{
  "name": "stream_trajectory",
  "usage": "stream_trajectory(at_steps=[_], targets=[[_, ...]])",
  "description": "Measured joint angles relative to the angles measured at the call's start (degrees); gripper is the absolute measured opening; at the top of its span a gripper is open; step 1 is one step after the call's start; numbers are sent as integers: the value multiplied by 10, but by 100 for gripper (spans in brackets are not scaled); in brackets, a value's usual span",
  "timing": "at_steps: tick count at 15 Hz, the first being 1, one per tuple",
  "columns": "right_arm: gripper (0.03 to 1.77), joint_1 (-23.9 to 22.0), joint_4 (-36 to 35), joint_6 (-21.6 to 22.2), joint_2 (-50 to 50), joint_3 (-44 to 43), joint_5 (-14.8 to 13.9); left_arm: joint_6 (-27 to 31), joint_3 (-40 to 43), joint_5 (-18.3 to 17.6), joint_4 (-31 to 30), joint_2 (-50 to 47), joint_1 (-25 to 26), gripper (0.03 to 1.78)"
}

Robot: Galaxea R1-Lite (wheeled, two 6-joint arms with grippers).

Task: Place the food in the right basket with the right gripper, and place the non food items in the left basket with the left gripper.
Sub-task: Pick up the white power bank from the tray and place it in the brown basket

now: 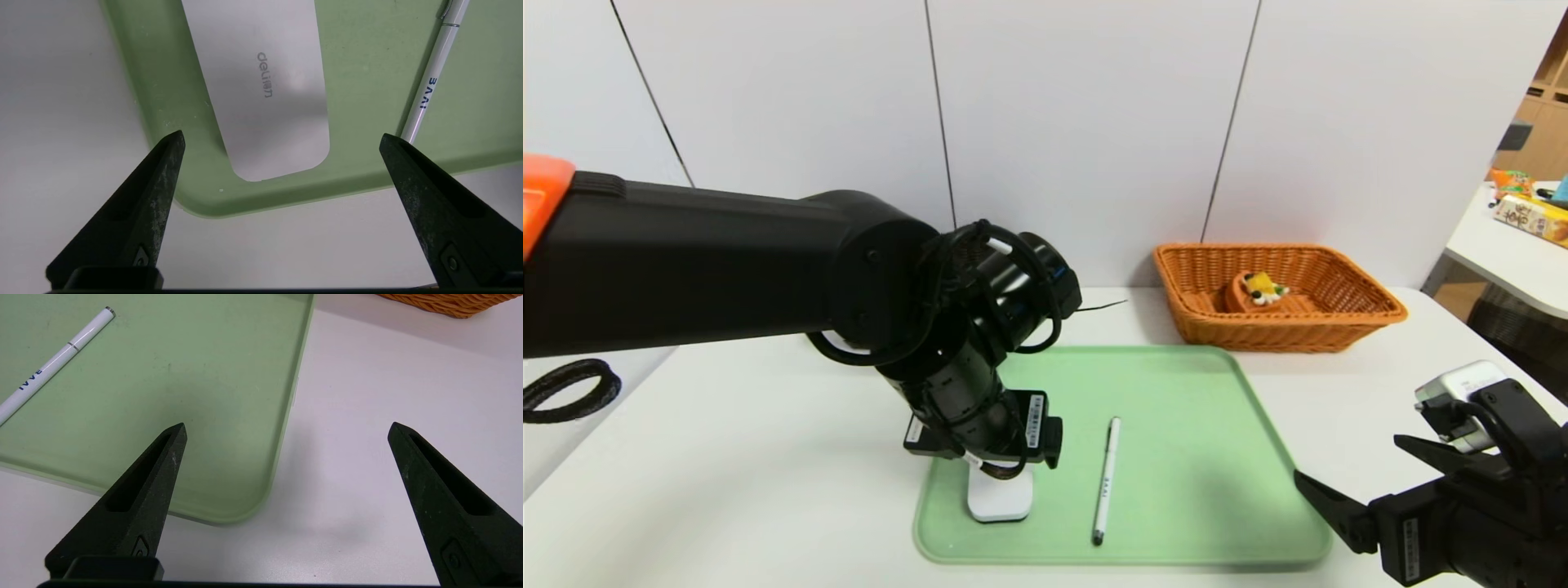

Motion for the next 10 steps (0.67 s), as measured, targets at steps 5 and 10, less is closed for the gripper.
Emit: stream_trajectory(at_steps=[5, 10], targets=[[169, 0, 0, 0, 2, 2, 0, -1, -5, 0, -1, 22, 2, 169], [169, 0, 0, 0, 3, 4, 1, -1, -19, 0, -1, 45, 11, 169]])
